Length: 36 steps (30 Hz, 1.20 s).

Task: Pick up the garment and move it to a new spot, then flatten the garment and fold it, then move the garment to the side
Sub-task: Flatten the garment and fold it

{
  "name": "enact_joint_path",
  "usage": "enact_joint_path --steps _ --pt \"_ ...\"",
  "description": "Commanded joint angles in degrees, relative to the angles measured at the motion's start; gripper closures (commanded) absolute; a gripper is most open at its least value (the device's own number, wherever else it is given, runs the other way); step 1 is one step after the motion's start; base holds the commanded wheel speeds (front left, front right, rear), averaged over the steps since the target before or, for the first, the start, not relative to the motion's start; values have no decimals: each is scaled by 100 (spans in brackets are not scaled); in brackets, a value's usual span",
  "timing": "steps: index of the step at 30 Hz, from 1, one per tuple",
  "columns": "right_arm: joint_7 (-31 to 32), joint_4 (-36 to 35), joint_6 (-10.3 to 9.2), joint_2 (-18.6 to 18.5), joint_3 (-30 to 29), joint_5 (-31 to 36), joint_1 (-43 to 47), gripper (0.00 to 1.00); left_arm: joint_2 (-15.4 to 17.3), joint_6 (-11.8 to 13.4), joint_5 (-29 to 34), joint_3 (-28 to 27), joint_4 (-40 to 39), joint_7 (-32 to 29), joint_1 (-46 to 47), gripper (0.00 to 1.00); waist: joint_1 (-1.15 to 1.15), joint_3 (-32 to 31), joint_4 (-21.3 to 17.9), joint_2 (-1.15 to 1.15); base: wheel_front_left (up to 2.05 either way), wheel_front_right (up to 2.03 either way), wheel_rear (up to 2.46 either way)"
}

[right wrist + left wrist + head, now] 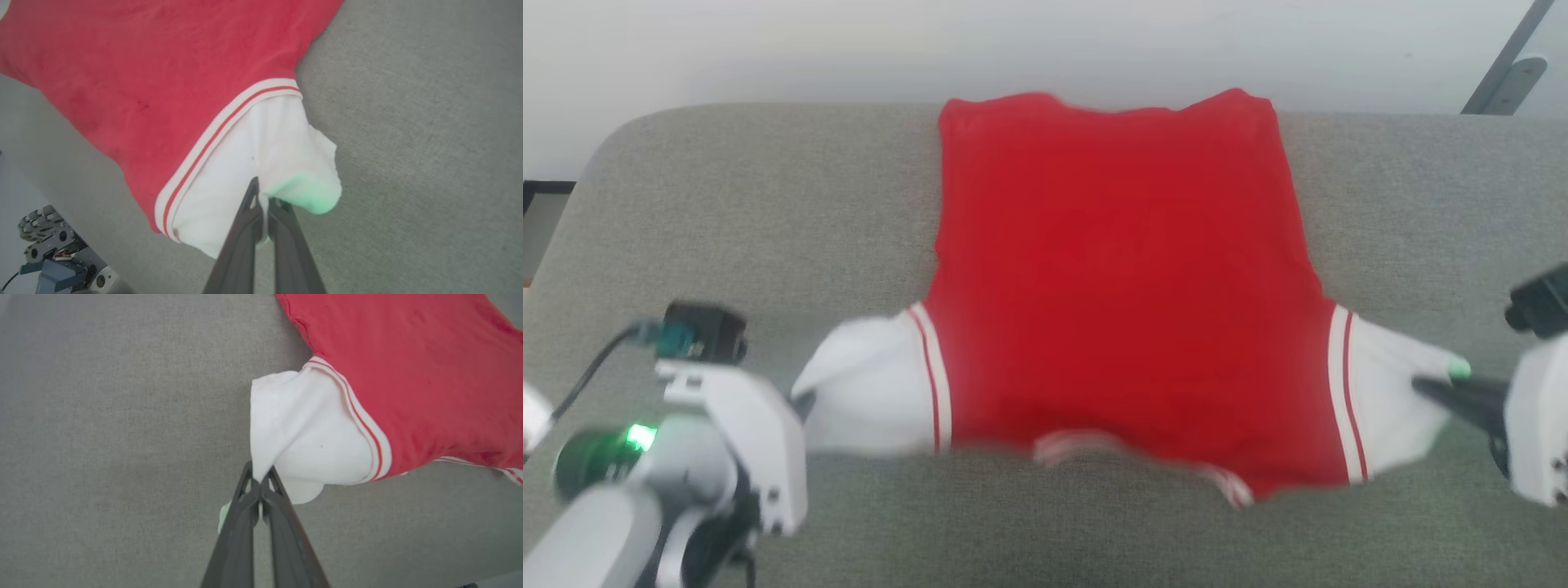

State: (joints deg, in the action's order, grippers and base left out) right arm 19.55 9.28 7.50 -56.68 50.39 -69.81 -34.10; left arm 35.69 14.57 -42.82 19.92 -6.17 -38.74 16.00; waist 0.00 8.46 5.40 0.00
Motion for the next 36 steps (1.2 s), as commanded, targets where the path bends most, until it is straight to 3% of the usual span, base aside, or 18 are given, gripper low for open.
enact_joint_path --steps 1,5,9,13,18,19,20,22,23,24,32,36 --pt "128 -316 -2 -259 0 -174 219 100 196 350 -41 -139 -587 -225 -431 100 0 12 3 0 0 0 0" --pt "313 -913 -2 -742 12 -477 658 100 486 904 30 -265 -1567 -533 -1156 100 0 62 14 0 0 0 0" --pt "109 -1006 -2 -863 -80 -480 1034 100 481 1150 48 -283 -1900 -491 -1640 100 0 146 8 0 0 0 0" --pt "-11 -730 -1 -661 -81 -320 1259 100 320 1072 3 -192 -1825 -317 -1747 100 0 232 5 0 0 0 0" --pt "-161 19 -1 41 -116 89 1328 100 15 737 -101 -32 -1355 37 -1563 100 0 355 -35 0 0 0 0" --pt "-205 202 -1 186 -168 191 1306 86 -5 667 -64 -1 -1240 91 -1513 100 0 371 -42 0 0 0 0" --pt "-235 336 -3 304 -171 325 1271 62 -70 603 -68 44 -1129 136 -1471 100 0 384 -43 0 0 0 0" --pt "-218 535 -7 537 -202 411 1263 47 -159 481 -49 115 -950 249 -1358 100 0 399 -48 0 0 0 0" --pt "-236 570 -7 592 -252 465 1237 19 -183 447 -25 130 -867 296 -1305 100 0 404 -51 0 0 0 0" --pt "-245 584 -10 607 -313 513 1202 0 -219 422 -11 152 -794 331 -1270 100 0 409 -53 0 0 0 0" --pt "-481 -24 -1 258 -1417 626 902 0 -433 248 92 355 -658 518 -1033 100 0 574 60 0 0 0 0" --pt "-533 -42 -1 340 -1933 1023 511 0 -535 212 188 498 -678 540 -863 100 0 750 201 0 0 0 0"
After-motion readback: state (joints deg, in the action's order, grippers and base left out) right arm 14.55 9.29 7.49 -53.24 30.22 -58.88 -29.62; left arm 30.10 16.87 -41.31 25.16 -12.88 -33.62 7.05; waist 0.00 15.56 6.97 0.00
